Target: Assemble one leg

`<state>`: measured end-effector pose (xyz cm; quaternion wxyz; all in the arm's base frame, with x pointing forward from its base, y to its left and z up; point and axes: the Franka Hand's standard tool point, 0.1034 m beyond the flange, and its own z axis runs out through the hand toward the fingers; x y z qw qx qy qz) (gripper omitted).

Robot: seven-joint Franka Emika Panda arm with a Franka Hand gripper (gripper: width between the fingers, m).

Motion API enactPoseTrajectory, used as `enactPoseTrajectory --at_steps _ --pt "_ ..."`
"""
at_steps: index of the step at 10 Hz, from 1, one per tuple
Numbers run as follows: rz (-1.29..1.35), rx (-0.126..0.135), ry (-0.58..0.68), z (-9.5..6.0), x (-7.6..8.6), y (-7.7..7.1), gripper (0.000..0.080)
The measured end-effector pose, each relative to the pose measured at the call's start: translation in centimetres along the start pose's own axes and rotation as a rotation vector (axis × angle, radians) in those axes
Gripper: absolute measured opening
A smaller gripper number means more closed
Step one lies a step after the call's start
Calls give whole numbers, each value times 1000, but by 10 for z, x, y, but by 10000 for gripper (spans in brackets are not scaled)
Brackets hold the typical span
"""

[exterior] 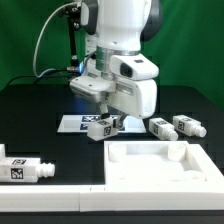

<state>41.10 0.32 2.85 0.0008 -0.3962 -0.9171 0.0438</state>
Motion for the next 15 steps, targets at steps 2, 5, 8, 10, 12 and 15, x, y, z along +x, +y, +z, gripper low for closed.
enactPoseTrajectory --at_steps 2,5,8,10,12,15 --pt "-180 23 24 1 10 1 284" --pt "-322 35 14 3 5 -6 284" --pt "-487 65 18 9 7 -12 284" --pt "-575 96 24 11 11 -10 284" --pt "-649 99 19 11 10 -10 284" --pt "-629 100 18 11 9 -11 284"
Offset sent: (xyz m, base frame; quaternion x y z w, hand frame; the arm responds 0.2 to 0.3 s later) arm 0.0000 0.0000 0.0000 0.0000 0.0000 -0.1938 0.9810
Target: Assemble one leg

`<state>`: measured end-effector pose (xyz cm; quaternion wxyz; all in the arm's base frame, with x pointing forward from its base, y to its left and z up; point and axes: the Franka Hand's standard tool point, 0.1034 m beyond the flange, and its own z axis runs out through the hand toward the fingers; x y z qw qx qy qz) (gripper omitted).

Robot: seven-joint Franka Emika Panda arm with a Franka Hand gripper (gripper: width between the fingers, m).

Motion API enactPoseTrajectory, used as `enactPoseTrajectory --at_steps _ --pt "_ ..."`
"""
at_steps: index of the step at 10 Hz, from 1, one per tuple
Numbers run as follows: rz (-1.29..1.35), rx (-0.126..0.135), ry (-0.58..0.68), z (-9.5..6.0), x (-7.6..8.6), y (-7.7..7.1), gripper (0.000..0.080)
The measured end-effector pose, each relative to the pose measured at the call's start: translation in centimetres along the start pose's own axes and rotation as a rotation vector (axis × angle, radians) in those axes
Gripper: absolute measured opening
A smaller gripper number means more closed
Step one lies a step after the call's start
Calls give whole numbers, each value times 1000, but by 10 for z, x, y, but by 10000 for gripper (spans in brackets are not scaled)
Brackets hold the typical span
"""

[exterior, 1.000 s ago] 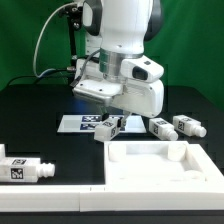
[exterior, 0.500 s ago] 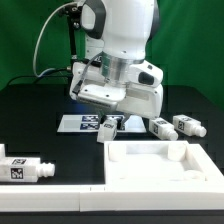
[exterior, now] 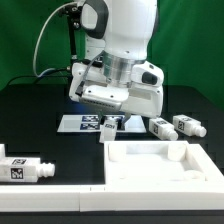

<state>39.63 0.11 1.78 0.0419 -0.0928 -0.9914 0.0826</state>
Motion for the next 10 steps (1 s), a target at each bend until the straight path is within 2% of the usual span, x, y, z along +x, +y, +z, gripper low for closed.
enactPoseTrajectory --at_steps 2,3,4,6,7,8,10 --pt "11 0 1 0 0 -1 562" --pt "30 1 1 1 0 -1 562" --pt "61 6 1 -3 0 -2 631" --pt "177 18 -49 -36 -13 -12 644" --pt "356 22 -71 -48 -21 -17 649" --pt "532 26 -79 -53 -27 -18 649" --pt "902 33 -103 -62 -46 -11 649"
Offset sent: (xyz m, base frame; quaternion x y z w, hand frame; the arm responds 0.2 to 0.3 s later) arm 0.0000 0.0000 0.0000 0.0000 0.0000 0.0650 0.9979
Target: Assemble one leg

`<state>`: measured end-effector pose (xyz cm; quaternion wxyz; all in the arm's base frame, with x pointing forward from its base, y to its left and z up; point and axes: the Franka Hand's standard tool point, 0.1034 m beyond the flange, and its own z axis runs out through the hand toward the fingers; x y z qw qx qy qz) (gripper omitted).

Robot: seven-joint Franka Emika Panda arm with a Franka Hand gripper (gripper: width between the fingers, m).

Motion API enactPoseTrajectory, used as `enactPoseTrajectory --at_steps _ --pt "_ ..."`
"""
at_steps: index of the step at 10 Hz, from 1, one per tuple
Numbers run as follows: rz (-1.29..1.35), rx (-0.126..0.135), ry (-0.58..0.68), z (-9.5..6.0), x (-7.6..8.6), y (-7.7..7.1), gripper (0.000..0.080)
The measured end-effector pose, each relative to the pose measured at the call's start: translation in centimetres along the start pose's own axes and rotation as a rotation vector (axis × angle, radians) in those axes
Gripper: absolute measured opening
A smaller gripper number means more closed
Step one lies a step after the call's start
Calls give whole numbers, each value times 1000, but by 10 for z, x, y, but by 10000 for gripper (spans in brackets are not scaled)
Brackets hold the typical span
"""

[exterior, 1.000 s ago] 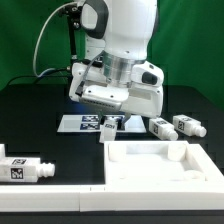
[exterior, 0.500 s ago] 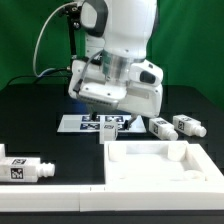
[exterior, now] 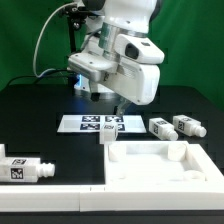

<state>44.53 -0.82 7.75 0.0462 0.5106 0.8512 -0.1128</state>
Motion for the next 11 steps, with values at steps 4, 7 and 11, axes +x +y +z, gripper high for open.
enactPoseTrajectory --at_steps 4,7,11 --pt "376 -1 -12 -3 3 17 649" --pt "518 0 -8 -3 3 17 649" --pt "978 -11 47 -3 1 18 649"
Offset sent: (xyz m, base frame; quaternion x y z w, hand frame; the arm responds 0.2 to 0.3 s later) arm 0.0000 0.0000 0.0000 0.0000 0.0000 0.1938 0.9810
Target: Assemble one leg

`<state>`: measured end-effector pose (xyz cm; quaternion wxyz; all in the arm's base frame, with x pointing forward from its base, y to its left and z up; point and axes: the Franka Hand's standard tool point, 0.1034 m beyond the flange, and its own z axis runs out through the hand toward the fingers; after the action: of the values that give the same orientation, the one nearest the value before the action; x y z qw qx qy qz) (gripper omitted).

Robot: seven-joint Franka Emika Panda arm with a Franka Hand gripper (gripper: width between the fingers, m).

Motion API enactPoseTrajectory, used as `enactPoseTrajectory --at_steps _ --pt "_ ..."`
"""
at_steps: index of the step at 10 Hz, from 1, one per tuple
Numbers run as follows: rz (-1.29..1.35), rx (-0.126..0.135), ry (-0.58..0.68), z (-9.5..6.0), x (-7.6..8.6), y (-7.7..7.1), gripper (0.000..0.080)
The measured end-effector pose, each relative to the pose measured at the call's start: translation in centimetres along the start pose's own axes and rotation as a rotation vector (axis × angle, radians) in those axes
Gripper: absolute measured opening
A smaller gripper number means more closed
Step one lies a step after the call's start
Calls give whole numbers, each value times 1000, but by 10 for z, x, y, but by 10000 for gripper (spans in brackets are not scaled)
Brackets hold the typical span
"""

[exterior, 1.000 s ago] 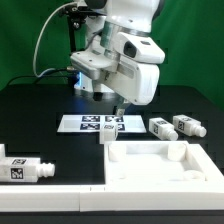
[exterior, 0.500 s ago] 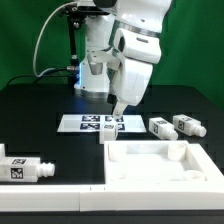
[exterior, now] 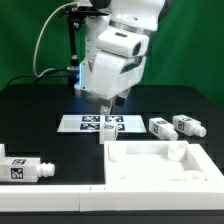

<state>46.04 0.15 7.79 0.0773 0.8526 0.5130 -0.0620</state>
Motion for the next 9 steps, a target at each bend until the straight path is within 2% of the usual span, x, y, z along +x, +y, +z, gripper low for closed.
enactPoseTrajectory --at_steps 1,3,4,9 --pt "160 21 16 1 -1 -2 649" --pt "440 92 37 -1 -1 -3 649" --pt "521 111 46 -4 0 0 649" --pt "789 134 38 -3 3 -2 649"
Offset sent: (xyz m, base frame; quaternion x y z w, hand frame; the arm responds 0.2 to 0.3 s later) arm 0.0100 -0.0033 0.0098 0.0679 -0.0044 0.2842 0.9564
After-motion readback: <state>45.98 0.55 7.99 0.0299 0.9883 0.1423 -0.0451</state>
